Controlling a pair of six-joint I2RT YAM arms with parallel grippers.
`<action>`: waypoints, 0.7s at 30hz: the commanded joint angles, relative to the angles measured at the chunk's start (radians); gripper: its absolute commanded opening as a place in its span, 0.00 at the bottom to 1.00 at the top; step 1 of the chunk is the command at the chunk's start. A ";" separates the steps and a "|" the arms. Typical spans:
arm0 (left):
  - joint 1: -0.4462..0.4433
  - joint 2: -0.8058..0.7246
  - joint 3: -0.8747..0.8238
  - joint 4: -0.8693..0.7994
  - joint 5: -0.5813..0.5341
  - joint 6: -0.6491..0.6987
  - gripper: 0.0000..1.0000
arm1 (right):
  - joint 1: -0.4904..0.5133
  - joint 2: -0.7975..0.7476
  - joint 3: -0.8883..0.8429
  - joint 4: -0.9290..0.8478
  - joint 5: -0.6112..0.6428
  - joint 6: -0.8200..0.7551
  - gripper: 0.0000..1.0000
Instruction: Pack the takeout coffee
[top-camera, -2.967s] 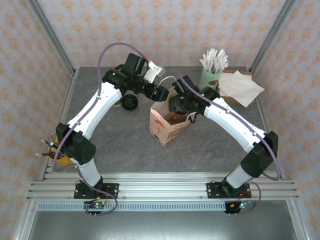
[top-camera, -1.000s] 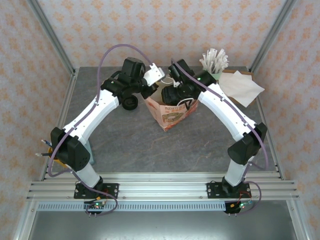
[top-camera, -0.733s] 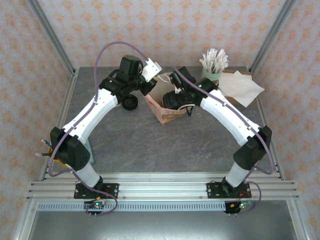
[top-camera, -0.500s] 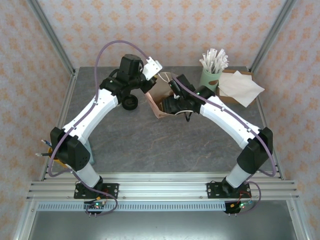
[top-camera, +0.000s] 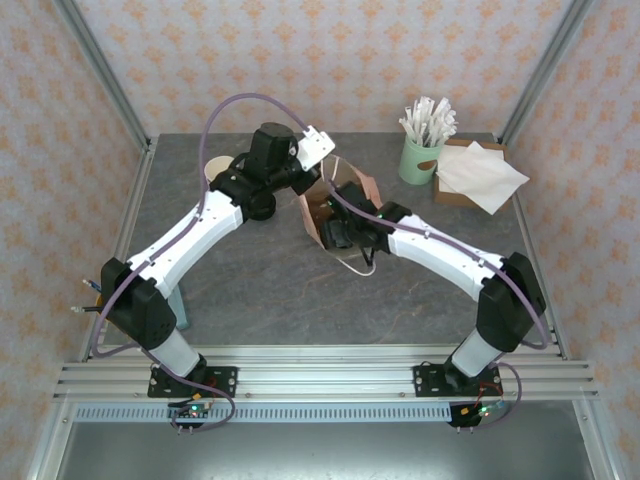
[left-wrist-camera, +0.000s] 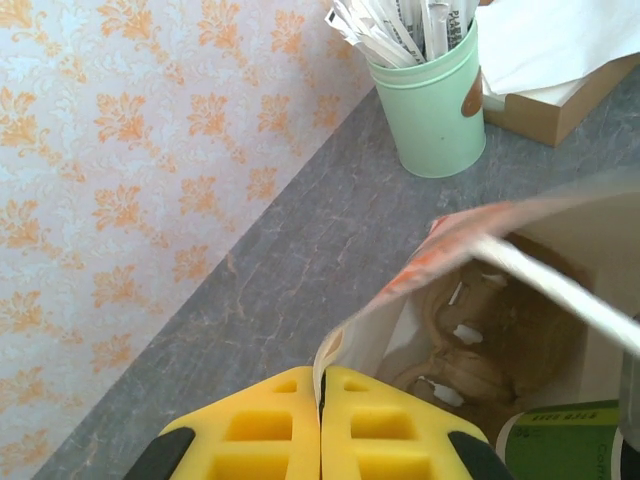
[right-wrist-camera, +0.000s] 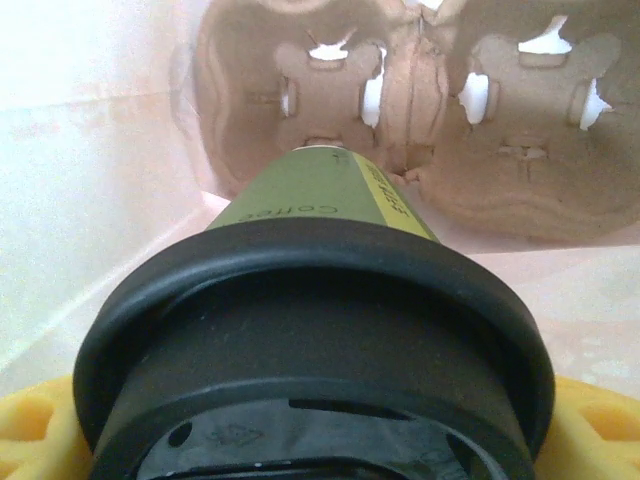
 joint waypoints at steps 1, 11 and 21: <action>0.007 -0.044 0.007 -0.029 -0.049 -0.118 0.00 | 0.002 -0.073 -0.045 -0.026 0.036 0.072 0.55; 0.004 -0.111 -0.053 -0.059 0.030 -0.157 0.00 | -0.028 -0.093 -0.079 -0.030 0.045 0.193 0.55; 0.007 -0.154 -0.136 -0.018 0.163 -0.268 0.00 | -0.077 -0.078 -0.056 0.030 0.161 0.264 0.55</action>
